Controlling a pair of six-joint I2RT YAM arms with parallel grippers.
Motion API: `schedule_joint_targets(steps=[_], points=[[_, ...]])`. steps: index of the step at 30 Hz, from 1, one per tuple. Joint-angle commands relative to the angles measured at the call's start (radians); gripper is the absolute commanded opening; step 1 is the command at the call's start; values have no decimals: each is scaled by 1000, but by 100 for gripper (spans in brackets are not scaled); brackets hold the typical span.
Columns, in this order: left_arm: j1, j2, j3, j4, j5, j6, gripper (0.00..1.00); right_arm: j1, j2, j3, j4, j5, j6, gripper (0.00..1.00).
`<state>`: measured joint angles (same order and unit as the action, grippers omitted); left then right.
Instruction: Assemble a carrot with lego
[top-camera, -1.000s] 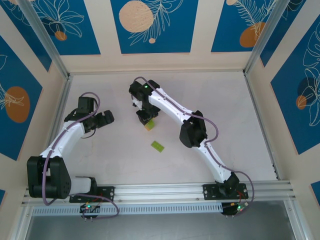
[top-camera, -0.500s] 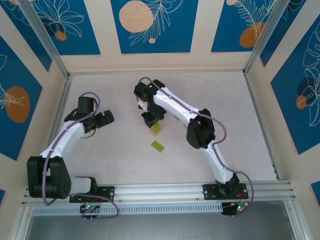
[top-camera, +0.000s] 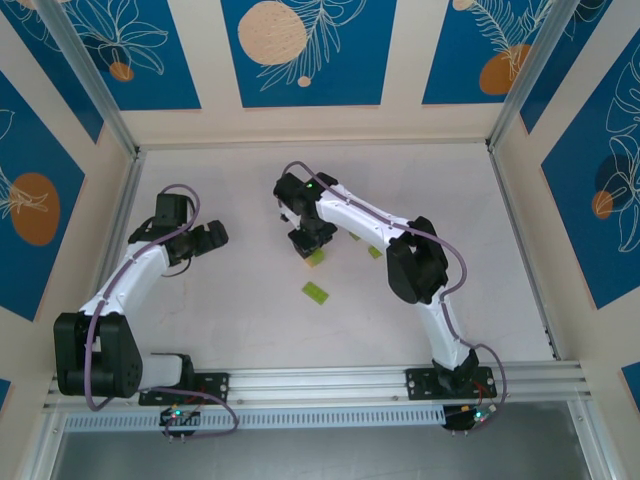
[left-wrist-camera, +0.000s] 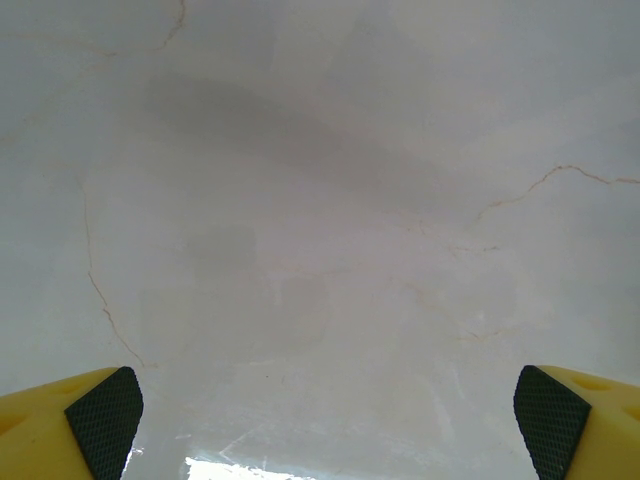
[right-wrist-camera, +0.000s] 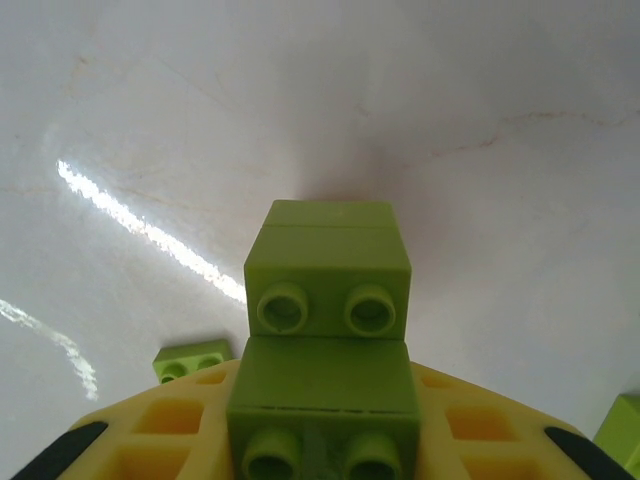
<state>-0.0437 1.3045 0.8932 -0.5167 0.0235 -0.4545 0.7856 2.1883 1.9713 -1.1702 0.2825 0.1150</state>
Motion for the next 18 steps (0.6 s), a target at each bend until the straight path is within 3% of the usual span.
schedule_joint_targets(steps=[1, 11, 18], points=[[16, 5, 14, -2, 13, 2, 98, -2, -18, -22, 29, 11, 2, 34], [16, 6, 15, -2, 13, 2, 98, -2, -13, -45, 25, 4, 8, 42], [16, 5, 15, -2, 17, 2, 98, -2, -47, -24, 30, -4, 8, 65]])
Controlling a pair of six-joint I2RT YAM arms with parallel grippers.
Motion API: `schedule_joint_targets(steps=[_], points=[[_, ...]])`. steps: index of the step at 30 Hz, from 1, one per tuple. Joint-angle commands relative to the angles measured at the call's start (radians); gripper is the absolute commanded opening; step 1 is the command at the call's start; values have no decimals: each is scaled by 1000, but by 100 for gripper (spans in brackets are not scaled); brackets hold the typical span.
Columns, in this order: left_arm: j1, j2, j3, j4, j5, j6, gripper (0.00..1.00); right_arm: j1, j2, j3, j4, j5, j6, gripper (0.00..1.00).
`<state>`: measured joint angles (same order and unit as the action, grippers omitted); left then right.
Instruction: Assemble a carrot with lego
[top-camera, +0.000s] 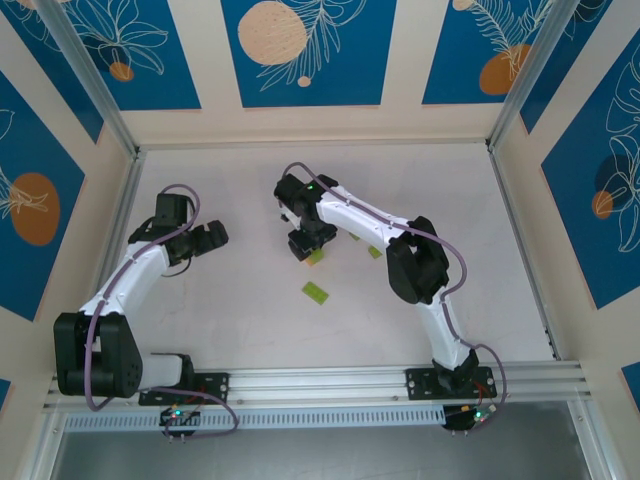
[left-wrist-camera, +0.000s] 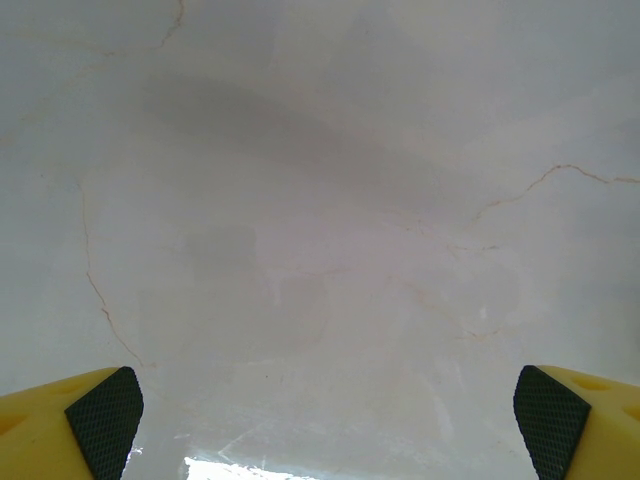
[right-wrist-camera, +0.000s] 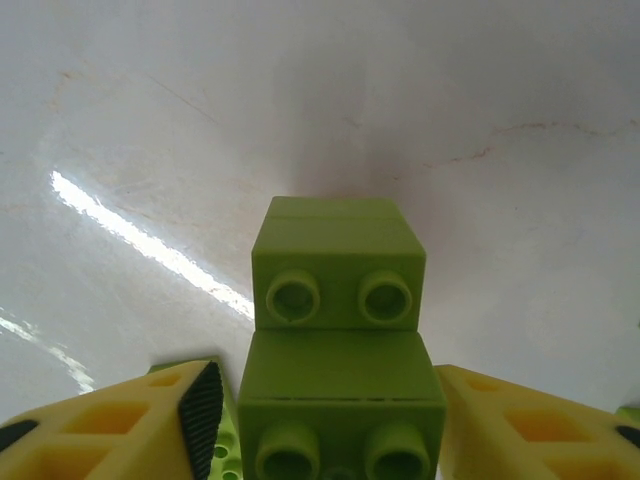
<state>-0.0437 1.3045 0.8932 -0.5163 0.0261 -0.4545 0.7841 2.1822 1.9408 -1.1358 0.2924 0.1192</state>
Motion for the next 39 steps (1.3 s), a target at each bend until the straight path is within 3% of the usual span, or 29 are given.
schedule_joint_targets(steps=[1, 9, 14, 21, 25, 31, 39], points=[[16, 4, 15, -3, 14, 2, 98, -1, -51, 12, -4, -18, 4, 69], [16, 2, 14, -4, 18, 2, 98, 15, -206, -14, -25, -8, 22, 79], [16, -5, 12, -7, 16, 2, 98, 44, -411, -248, 35, 0, 31, 79], [16, -1, 12, 2, 28, 0, 98, 95, -604, -636, 212, -123, 39, 78], [16, 0, 10, 7, 32, 0, 98, 148, -604, -730, 335, -135, 39, 78], [16, 0, 12, -1, 31, 2, 98, 145, -523, -770, 492, -136, 26, 77], [16, -8, 12, -9, 18, 5, 98, 128, -398, -741, 557, -144, 0, 63]])
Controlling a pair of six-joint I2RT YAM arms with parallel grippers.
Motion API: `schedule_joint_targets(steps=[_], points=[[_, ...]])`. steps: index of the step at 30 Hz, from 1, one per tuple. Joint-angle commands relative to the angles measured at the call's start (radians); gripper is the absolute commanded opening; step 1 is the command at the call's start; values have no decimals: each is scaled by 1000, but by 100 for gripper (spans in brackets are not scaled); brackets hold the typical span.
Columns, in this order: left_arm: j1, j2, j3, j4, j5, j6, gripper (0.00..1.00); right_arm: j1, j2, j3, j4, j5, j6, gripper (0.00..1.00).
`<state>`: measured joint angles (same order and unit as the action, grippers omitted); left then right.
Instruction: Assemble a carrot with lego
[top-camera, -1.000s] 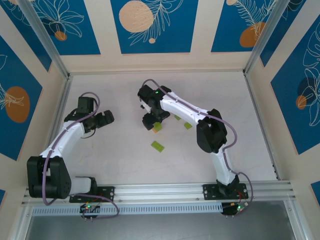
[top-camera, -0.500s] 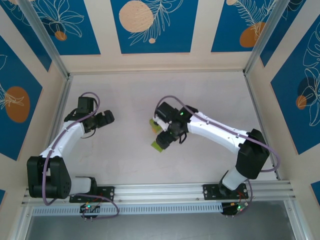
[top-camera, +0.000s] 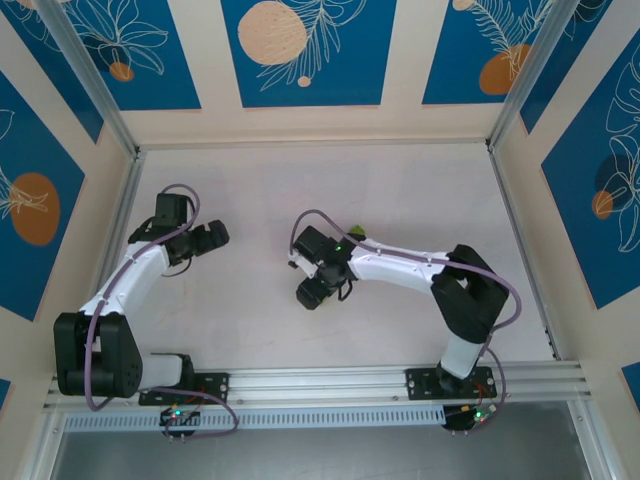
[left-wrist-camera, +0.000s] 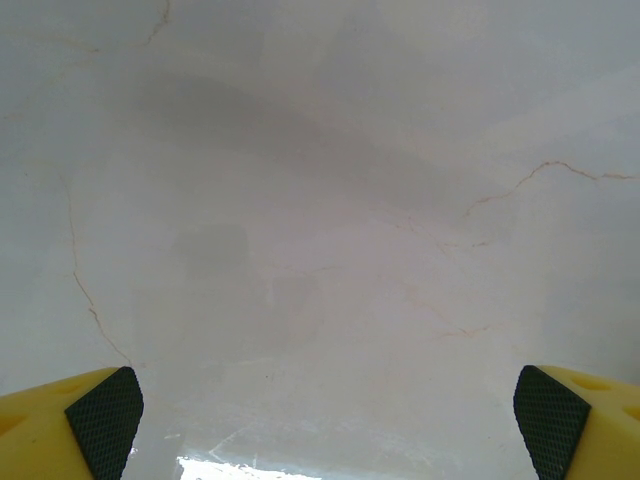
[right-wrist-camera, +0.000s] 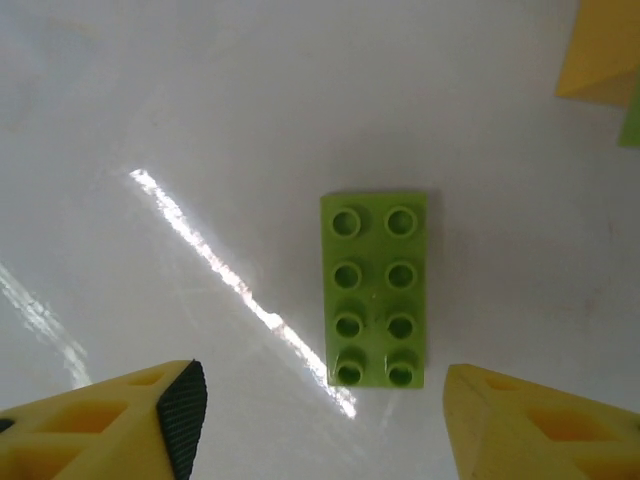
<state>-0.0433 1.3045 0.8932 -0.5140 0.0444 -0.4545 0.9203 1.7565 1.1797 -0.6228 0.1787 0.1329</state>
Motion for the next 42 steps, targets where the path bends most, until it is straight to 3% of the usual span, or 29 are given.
schedule_joint_targets(steps=[1, 33, 42], points=[[16, -9, 12, -11, 0, 5, 98, -10, 35, 21, 48, -31, -16, 62], [16, 0, 12, -3, 0, 6, 98, -1, 153, 25, 44, 29, -49, 48], [16, 4, 10, 3, 7, 3, 98, 8, 123, 26, 7, 40, -24, 36]])
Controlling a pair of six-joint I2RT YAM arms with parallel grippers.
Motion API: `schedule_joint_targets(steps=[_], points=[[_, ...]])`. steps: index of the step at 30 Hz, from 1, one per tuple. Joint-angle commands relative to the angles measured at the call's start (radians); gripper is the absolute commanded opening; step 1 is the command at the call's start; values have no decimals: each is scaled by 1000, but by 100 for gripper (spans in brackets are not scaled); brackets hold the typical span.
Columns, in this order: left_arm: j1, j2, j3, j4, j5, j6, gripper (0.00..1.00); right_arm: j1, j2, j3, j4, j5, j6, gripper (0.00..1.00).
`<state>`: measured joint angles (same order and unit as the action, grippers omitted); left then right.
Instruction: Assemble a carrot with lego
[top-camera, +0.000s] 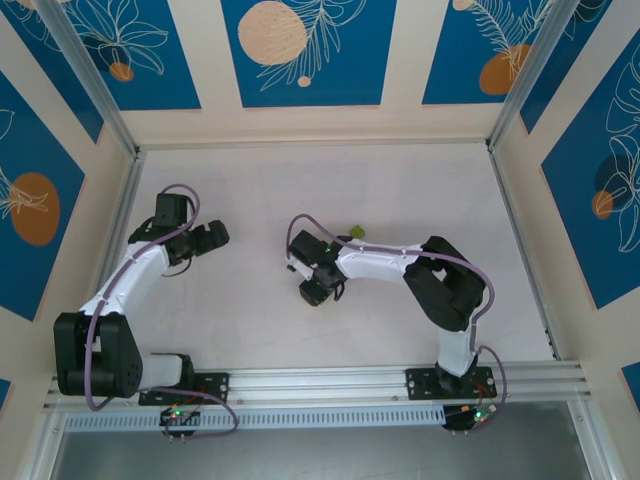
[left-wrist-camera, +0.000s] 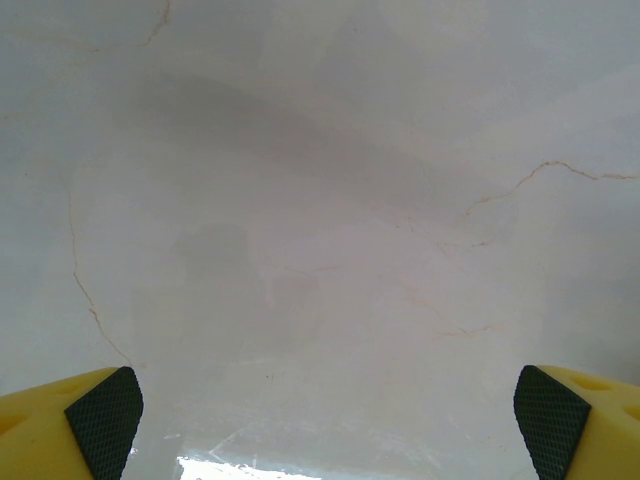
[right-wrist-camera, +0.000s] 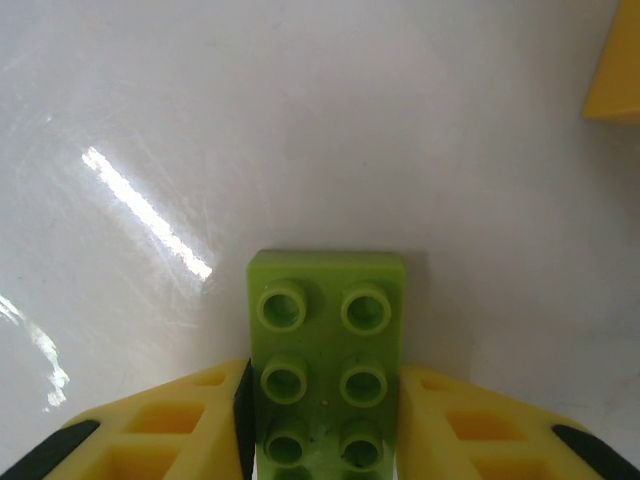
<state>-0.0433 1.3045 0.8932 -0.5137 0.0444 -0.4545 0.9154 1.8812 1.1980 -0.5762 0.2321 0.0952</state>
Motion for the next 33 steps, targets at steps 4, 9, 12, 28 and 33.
schedule_joint_targets(steps=[4, 9, 12, 28, 33], points=[[16, 4, 10, 2, 8, 2, 98, 23, -60, 38, -133, -4, 51, 34], [16, 1, 10, 2, 9, 2, 98, 43, -137, 158, -336, -9, 95, 33], [16, -2, 9, 1, 10, 2, 98, 43, -163, 258, -446, -13, 110, 33], [16, -13, 8, -4, 16, 1, 98, -107, -28, 633, -544, -3, 108, 33], [16, -12, 9, -3, 15, 2, 98, -139, 21, 667, -522, -27, 81, 33]])
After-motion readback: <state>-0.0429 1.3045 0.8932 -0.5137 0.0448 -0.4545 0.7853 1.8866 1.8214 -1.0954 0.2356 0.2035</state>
